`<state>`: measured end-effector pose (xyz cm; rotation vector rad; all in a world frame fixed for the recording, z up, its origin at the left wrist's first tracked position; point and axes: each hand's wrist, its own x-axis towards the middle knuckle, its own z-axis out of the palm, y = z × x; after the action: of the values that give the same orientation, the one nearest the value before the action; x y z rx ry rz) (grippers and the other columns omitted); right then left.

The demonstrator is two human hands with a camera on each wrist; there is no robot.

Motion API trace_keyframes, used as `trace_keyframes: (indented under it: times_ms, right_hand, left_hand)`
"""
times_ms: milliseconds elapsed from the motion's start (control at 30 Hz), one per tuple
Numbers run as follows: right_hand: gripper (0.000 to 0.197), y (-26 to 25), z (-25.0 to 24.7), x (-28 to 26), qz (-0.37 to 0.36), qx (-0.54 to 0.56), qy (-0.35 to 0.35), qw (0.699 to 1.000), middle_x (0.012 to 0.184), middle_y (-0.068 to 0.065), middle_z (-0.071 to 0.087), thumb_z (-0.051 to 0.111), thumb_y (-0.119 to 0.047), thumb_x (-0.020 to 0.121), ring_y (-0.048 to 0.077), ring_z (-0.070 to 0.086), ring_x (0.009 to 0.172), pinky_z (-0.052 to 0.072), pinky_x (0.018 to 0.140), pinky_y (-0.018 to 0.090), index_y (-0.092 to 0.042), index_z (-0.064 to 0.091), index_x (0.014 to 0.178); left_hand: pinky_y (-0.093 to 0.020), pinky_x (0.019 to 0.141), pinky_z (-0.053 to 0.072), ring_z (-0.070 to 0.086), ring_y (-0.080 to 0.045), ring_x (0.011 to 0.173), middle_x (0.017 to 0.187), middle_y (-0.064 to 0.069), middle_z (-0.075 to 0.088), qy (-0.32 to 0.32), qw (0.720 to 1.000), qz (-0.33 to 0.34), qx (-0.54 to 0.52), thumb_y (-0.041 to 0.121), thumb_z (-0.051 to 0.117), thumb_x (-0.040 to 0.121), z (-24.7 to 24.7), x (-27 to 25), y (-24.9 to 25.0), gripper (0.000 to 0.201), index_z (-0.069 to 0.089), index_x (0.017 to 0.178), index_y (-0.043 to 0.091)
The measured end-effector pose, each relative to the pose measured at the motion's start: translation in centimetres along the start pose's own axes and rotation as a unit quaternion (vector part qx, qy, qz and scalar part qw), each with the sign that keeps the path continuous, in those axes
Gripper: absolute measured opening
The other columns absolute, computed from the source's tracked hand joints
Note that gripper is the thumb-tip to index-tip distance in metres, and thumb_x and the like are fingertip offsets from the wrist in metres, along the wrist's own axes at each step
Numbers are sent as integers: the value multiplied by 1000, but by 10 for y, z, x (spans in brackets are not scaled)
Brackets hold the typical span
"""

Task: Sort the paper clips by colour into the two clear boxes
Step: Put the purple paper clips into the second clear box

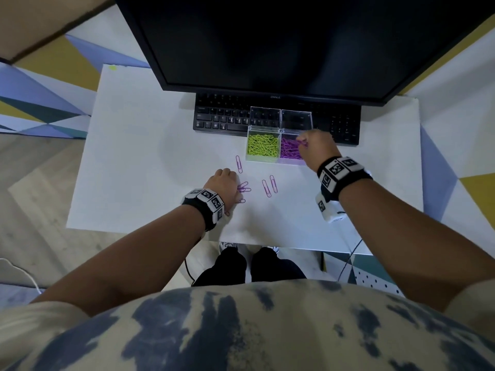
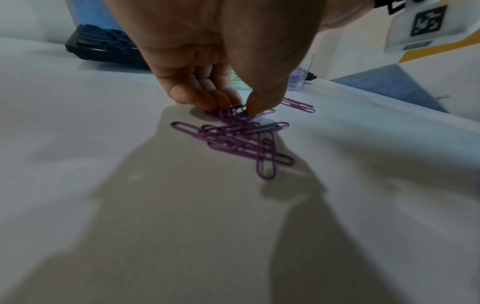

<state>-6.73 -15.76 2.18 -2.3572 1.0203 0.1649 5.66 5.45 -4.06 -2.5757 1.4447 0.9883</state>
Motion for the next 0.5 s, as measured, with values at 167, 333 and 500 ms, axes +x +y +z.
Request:
trace_keyframes:
  times_ms: [167,333,500]
  right_hand:
    - [20,-22,19,-16,-41,31,60,997,112,12,56,51,-6,90,22,53,104,46,96,32,-3,63,106]
    - [26,-28,68,-53,-5,-21,-37,999,107,13,58,52,-23,93,28,54,103,48,90,40,-2,60,104]
    - [42,-24,95,-56,55,-54,-68,995,124,15,47,57,-31,92,30,45,118,43,94,40,-1,51,121]
  left_hand:
    - [-39,95,41,44,-31,118,124,-16,49,2,999,36,16,25,46,92,0,-1,5,36,47,121,3]
    - [-39,95,40,45,-32,119,125,-18,51,14,998,52,13,21,36,98,-2,-3,11,33,45,124,2]
    - [-40,89,44,48,-31,116,124,-15,52,28,997,67,25,23,38,97,-5,-4,11,33,48,123,5]
